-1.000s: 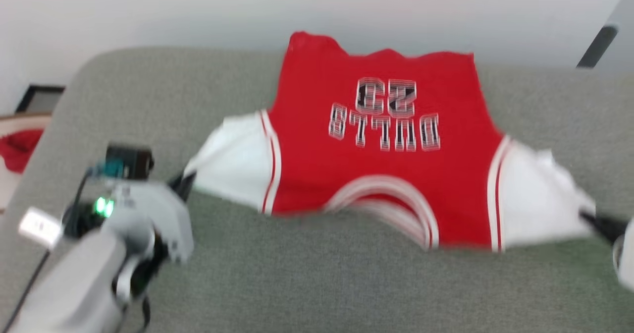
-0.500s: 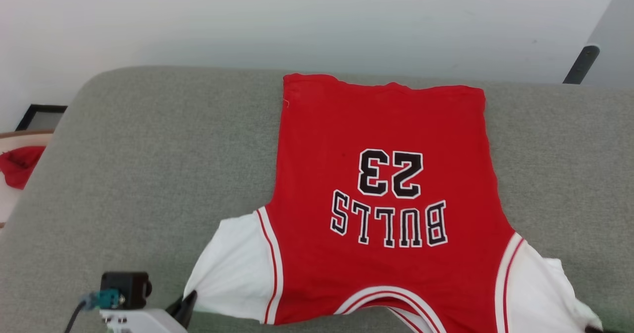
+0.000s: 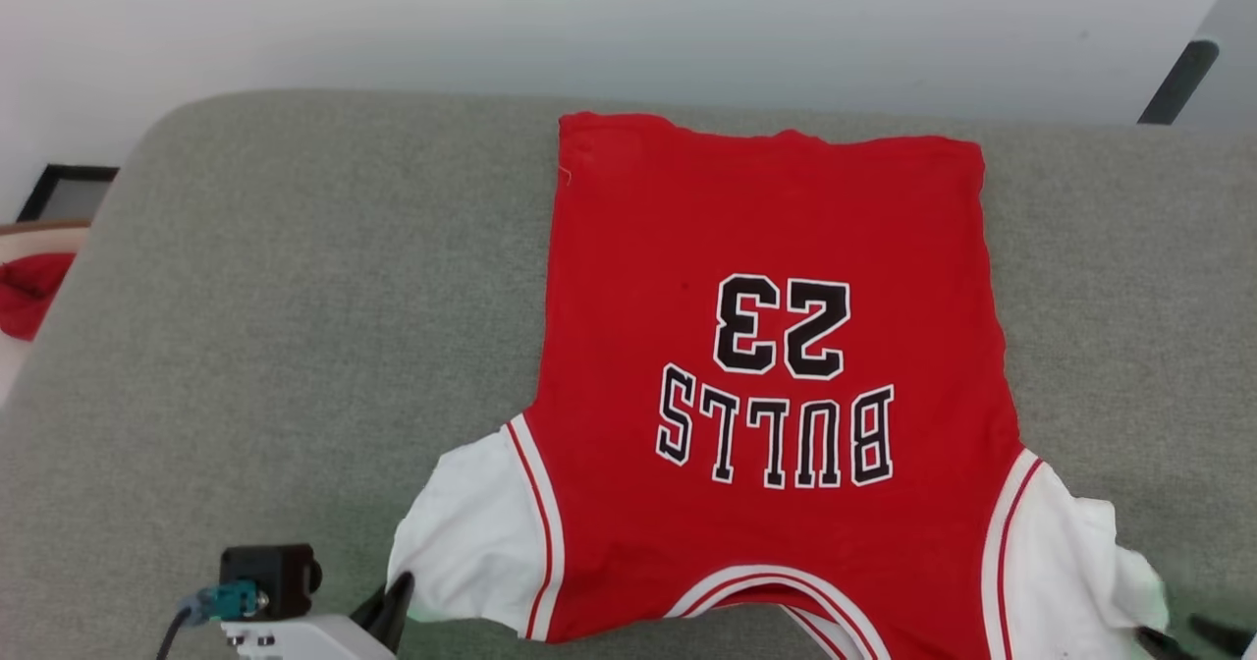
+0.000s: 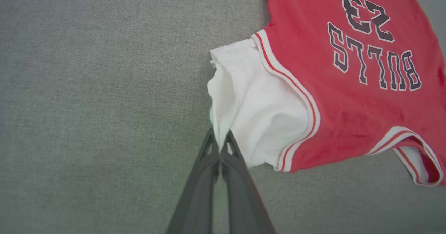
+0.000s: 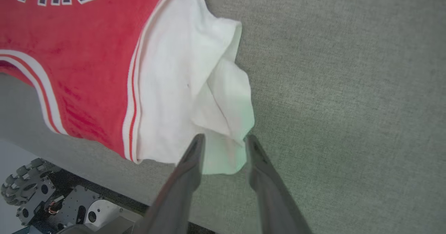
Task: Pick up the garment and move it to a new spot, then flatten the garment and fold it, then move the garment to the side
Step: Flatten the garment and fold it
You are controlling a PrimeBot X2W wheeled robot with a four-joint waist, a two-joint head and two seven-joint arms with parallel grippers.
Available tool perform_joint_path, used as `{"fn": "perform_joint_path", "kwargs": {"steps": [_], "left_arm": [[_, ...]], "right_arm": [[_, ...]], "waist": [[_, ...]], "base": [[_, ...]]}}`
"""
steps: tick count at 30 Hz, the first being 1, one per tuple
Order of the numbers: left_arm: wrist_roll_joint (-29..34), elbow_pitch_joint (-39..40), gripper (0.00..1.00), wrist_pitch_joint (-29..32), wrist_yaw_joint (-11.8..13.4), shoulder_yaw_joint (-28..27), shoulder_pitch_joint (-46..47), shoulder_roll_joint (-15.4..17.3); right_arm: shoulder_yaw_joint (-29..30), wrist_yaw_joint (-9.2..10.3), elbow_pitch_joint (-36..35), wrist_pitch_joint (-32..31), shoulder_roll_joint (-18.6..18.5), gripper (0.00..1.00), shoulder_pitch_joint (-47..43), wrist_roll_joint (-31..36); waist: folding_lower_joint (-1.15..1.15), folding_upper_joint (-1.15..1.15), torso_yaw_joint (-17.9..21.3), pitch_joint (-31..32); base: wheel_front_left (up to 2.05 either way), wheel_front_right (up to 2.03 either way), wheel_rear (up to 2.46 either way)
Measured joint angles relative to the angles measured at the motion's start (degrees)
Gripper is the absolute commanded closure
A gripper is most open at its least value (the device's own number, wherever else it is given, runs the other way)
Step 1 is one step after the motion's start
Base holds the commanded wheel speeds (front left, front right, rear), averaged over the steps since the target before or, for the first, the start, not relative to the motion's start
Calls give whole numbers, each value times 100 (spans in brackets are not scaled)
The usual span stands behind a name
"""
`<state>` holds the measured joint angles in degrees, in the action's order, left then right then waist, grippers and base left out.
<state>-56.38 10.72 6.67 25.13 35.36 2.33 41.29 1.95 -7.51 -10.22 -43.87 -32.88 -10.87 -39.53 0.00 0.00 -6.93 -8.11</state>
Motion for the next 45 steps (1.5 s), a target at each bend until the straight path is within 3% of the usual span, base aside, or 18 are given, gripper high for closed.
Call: {"fn": "perform_joint_path", "kwargs": {"steps": [7,13,22,29,39,45], "left_arm": [[59,-86,100,-129,-49,16,169,-185],[108,-151,100,-182,-126,80,371,-350],[313,-369,100,-104,-407,325,1044,-701],[427,-646,100,-79,-714,567,1536,-1087],[522,-964,100,-218,-1060,738,2001,-1472],[532,-1105,100,-298,-1213,801,2145,-1642]], "right_arm": [[313,0,-678,-82,177,0,604,169],[230,0,-649,-135,210,0,2045,441],[-299,0,1132,-66,170,0,4565,768],[-731,0,2746,-260,105,0,5943,917],[-993,0,4318,-651,-103,0,7119,1251],[-890,0,4963,-805,-38,0,7463,1411]], "waist": [[0,0,7,-249],[0,0,3,-518],[0,0,-278,-956],[0,0,-645,-1323],[0,0,-1162,-1890],[0,0,-1397,-2139]], "base": [[0,0,0],[0,0,0],[0,0,0],[0,0,0],[0,0,0],[0,0,0]]}}
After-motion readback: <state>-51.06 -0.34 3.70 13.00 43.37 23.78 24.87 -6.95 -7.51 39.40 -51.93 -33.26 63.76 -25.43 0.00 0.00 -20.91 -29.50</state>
